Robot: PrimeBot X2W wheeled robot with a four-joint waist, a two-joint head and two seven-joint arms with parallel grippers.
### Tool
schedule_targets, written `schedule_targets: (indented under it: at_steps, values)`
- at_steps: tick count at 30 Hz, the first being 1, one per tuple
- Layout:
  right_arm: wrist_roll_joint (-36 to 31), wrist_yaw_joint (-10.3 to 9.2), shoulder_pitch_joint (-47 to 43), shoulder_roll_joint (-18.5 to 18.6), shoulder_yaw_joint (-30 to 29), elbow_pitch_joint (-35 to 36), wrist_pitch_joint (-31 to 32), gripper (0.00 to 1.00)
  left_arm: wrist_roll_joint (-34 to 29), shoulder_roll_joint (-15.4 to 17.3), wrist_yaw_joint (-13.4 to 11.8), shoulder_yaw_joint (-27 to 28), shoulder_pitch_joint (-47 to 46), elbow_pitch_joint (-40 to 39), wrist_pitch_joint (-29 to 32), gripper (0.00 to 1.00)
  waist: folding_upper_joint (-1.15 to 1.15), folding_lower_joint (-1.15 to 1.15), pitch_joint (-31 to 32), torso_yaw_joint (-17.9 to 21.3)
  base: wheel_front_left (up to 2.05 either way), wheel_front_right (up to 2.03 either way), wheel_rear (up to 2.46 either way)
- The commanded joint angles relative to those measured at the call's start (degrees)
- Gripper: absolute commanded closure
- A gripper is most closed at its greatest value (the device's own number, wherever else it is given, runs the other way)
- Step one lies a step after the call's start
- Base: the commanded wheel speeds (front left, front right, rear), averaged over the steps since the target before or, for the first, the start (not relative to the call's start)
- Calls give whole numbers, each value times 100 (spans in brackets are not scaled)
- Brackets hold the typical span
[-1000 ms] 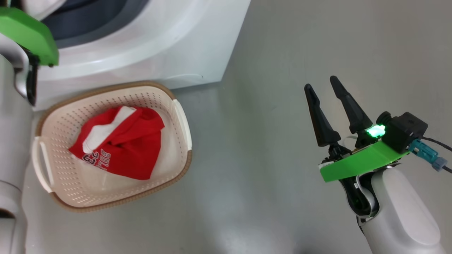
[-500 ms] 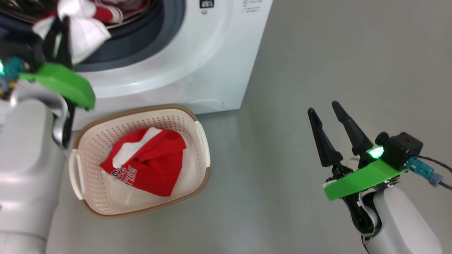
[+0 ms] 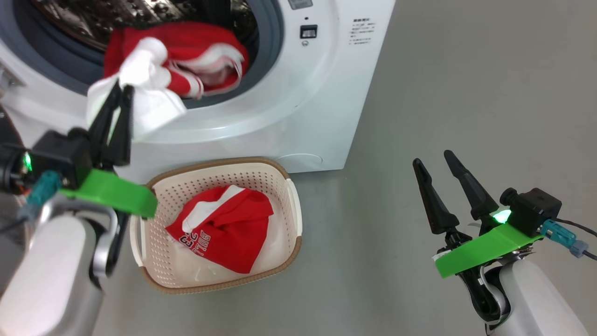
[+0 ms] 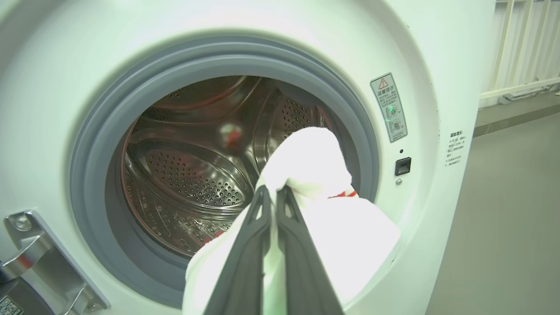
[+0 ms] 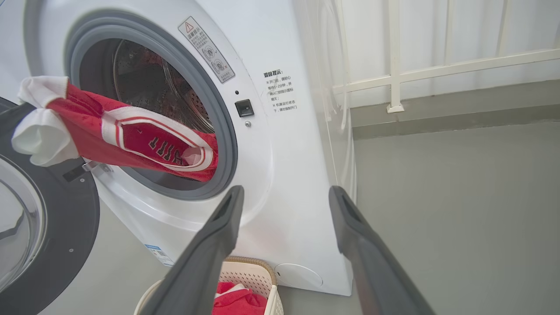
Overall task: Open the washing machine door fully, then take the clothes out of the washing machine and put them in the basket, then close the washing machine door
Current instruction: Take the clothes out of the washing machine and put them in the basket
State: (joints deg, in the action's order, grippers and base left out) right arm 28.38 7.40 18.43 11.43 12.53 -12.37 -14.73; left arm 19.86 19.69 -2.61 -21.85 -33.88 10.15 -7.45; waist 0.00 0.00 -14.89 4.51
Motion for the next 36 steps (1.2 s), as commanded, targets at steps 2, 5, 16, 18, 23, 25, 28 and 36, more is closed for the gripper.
schedule_targets:
  at_steps: [2, 5, 16, 18, 23, 25, 28, 36]
  values:
    - [30, 9, -87, 40, 125, 121, -27, 0, 41, 278, -146, 216, 126, -518, 113, 100, 0, 0, 56, -61, 0, 0, 0]
    - [39, 9, -88, 49, 148, 121, -27, 0, 75, 338, -289, 226, 465, -1074, 301, 100, 0, 0, 62, -72, 0, 0, 0]
    - [79, 9, 22, 63, 240, 143, -27, 0, 309, 211, -281, 13, 1050, -886, 379, 100, 0, 0, -171, 184, 0, 0, 0]
    - [79, 9, 43, 56, 236, 148, -27, 0, 365, 152, -212, -14, 1023, -567, 288, 100, 0, 0, -232, 259, 0, 0, 0]
    - [70, 9, 99, 25, 200, 191, -27, 0, 467, 53, -11, -27, 734, 519, 63, 100, 0, 0, -438, 439, 0, 0, 0]
    - [66, 9, 126, 6, 192, 208, -27, 0, 387, 51, 70, -109, 557, 995, -1, 100, 0, 0, -532, 513, 0, 0, 0]
    - [59, 9, 175, -19, 169, 238, -27, 0, 407, -35, 199, -135, 269, 1647, -151, 100, 0, 0, -685, 619, 0, 0, 0]
    - [28, 9, 288, -109, 122, 315, -27, 0, 518, -236, 562, -184, -470, 3324, -353, 100, 0, 0, -1087, 861, 0, 0, 0]
